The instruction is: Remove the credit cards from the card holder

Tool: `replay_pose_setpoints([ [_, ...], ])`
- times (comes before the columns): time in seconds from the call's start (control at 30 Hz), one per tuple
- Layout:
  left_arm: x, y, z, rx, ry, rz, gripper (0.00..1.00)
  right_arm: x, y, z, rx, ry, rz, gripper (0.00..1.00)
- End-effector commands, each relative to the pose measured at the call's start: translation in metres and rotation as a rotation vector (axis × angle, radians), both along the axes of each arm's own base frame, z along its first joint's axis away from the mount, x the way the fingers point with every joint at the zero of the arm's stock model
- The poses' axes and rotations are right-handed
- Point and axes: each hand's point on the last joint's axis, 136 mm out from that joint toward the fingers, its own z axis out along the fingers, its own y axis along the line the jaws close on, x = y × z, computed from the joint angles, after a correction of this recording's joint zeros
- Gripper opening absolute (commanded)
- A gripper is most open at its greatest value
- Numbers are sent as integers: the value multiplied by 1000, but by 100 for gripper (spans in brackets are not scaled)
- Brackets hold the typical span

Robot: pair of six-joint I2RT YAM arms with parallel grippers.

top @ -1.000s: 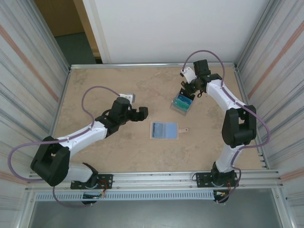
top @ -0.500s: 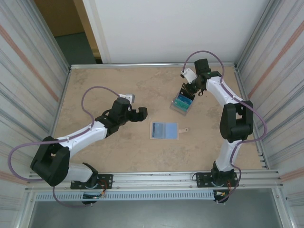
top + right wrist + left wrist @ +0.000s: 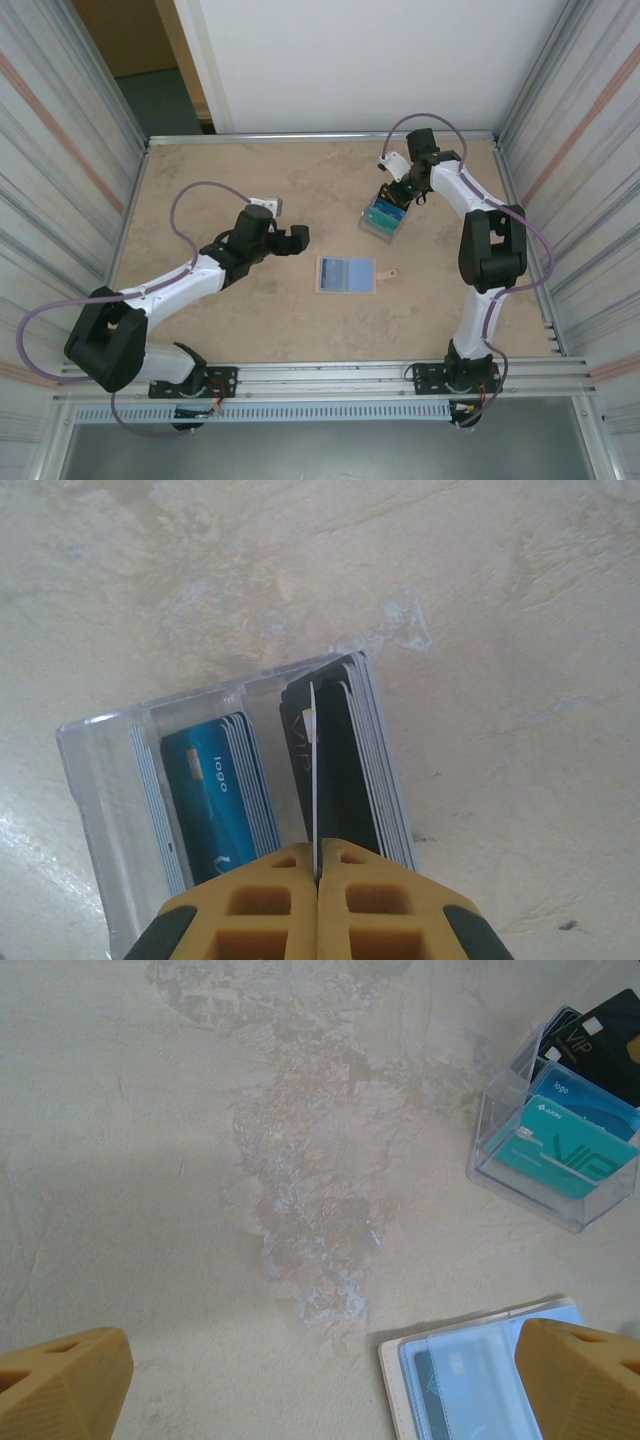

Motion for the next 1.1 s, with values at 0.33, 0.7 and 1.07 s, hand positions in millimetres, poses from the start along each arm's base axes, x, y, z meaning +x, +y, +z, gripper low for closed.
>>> replay_pose_setpoints([
  [0.33,2,5,7,11,-22,10,99,-5,15,-5,67,75,66,0],
  [0.7,2,5,6,9,-20,8,99,-4,17,-8,57,106,62,0],
  [1.07,3,3,8,1,-25,1,99,5,1,13,-1,42,9,0],
])
